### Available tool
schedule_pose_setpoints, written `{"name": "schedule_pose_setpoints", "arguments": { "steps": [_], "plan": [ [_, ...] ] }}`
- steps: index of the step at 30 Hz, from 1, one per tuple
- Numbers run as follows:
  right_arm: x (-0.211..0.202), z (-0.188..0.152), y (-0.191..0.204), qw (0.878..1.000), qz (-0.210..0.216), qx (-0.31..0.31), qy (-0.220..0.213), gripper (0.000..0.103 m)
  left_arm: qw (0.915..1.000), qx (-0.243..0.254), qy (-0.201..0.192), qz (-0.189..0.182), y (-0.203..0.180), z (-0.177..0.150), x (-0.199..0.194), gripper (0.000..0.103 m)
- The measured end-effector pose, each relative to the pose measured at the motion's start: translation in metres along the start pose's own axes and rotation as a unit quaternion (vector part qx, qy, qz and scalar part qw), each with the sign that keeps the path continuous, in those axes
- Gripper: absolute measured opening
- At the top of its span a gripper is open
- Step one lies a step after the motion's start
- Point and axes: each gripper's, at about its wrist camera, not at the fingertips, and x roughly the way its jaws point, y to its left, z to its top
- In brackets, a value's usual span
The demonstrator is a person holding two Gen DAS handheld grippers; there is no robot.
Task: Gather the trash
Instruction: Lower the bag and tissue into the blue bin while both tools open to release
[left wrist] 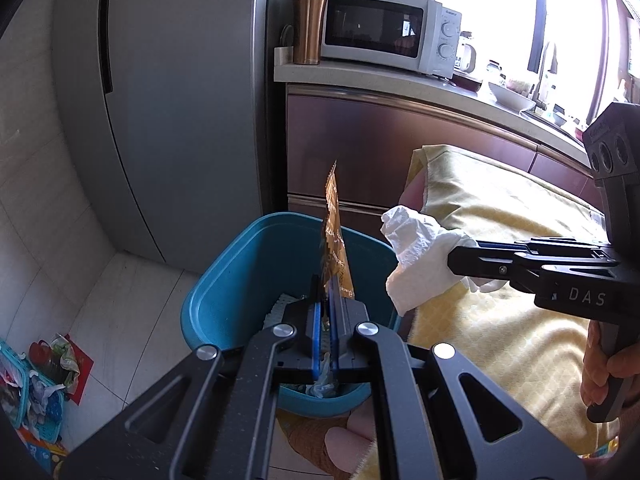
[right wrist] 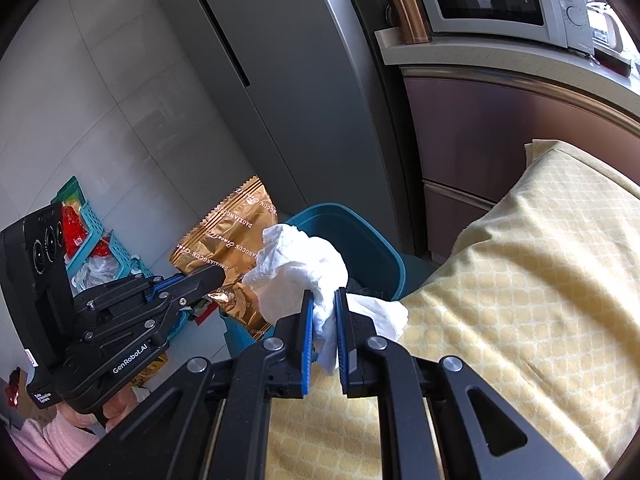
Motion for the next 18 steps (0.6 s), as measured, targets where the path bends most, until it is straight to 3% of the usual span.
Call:
{"name": "schedule_pose_setpoints", "arguments": {
  "steps": [18],
  "plan": [
    [0.017,0.002,0.006,1.000,-0.006,-0.009,0.017,0.011,0.9999,-0.009,0.012,0.009,0.006,-0.004,0.014,0.004]
  ]
}}
